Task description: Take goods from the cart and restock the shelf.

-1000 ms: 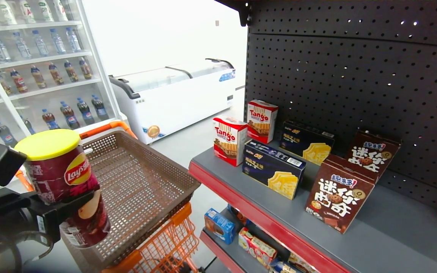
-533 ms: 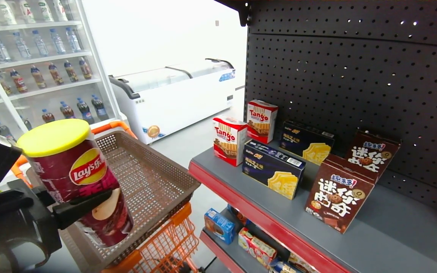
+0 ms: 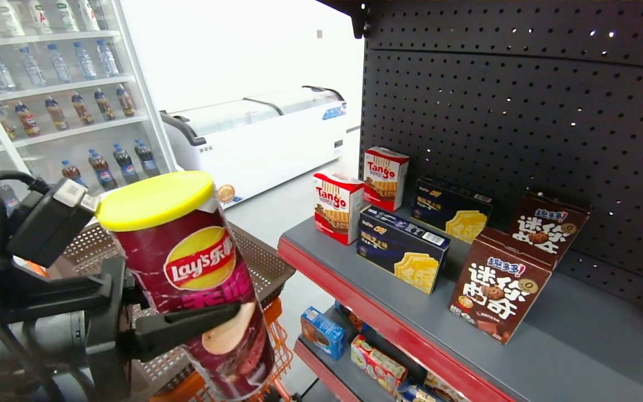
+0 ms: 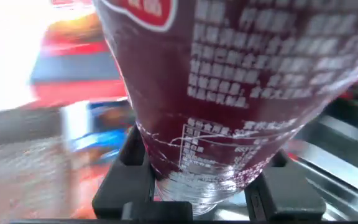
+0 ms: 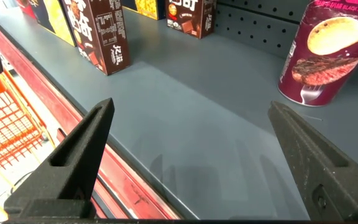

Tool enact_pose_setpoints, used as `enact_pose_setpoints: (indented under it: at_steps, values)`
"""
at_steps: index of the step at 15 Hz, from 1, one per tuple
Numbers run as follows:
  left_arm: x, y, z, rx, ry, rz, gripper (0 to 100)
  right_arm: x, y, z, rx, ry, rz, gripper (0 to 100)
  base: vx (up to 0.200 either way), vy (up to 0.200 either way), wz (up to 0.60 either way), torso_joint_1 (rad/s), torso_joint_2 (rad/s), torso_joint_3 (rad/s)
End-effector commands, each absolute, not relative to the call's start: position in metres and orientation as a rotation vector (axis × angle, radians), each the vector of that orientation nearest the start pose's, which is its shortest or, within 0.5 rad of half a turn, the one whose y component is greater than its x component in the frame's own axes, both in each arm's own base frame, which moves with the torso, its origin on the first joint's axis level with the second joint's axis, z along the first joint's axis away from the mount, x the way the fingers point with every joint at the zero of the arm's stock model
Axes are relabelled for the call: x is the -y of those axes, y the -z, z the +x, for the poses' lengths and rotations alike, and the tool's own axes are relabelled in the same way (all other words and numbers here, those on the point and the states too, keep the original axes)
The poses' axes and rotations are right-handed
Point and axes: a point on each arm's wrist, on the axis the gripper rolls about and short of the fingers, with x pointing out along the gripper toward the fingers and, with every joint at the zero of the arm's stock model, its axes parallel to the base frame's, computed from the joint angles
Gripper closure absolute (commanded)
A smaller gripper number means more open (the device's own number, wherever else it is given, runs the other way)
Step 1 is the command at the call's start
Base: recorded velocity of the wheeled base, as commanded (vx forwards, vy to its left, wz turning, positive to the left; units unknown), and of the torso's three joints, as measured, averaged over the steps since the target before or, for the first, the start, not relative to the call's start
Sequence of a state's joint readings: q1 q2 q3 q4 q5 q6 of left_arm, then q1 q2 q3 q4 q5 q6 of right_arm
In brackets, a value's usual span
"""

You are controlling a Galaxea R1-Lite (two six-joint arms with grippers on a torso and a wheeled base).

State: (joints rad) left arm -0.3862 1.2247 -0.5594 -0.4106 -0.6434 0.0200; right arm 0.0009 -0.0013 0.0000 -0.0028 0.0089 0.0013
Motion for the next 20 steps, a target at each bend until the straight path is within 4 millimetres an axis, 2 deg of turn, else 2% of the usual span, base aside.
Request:
enact_pose_setpoints:
  at_steps: [1, 8, 20]
  values:
    - [0.089, -0.201, 0.167, -0.290, 1.114, -0.021, 100, 0.000, -0.076, -0.023, 0.003, -0.011, 0.000, 0, 0.000, 0.000, 0.00, 0.000, 0.00, 0.000]
    - [0.092, -0.192, 0.160, -0.279, 1.292, 0.003, 100, 0.000, -0.076, -0.023, 0.003, -0.011, 0.000, 0, 0.000, 0.000, 0.00, 0.000, 0.00, 0.000]
    - [0.097, -0.188, 0.161, -0.293, 1.316, 0.003, 100, 0.000, -0.076, -0.023, 0.003, -0.011, 0.000, 0, 0.000, 0.000, 0.00, 0.000, 0.00, 0.000]
